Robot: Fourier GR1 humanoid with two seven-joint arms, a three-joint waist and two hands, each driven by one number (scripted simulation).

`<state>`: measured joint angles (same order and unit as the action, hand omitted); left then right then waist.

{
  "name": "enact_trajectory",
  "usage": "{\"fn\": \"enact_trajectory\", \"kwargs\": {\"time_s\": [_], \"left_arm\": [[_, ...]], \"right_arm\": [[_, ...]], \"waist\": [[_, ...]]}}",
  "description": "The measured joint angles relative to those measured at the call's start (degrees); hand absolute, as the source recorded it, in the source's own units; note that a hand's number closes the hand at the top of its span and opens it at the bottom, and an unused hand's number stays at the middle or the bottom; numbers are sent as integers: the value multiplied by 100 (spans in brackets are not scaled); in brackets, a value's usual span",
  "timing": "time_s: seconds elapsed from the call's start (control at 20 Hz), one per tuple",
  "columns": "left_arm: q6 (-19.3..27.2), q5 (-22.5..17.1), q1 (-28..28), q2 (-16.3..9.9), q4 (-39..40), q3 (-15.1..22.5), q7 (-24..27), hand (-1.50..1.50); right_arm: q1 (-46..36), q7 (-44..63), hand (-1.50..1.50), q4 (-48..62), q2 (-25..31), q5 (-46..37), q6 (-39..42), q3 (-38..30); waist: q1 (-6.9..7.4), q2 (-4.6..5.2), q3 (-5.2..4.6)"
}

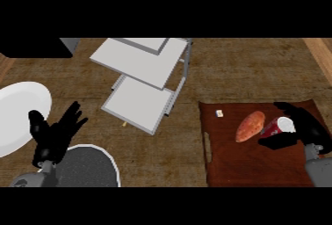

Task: Pick the can from the tray and place it in the tiered shelf

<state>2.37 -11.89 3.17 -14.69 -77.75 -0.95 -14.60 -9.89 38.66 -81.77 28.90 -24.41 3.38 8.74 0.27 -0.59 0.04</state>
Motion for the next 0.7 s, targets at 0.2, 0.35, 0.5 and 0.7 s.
{"fn": "enact_trajectory", "kwargs": {"time_s": [0.2,0.35,0.5,0.7], "left_arm": [[-21,28,24,39,30,-22,24,0],[6,35,126,32,-20,-72,-260,0],[-20,75,72,94,-11,-92,-120,0],[-20,123,55,144,-85,-34,-114,0]], "right_arm": [[-137,-442,150,264,58,-37,482,186],[-93,-621,150,240,-118,-195,386,163],[-60,-849,150,201,-248,-326,269,128],[-205,-166,150,-281,-1105,-763,-42,753]], "waist": [[10,0,-6],[-18,-9,-36],[-34,-13,-41],[26,-1,-31]]}}
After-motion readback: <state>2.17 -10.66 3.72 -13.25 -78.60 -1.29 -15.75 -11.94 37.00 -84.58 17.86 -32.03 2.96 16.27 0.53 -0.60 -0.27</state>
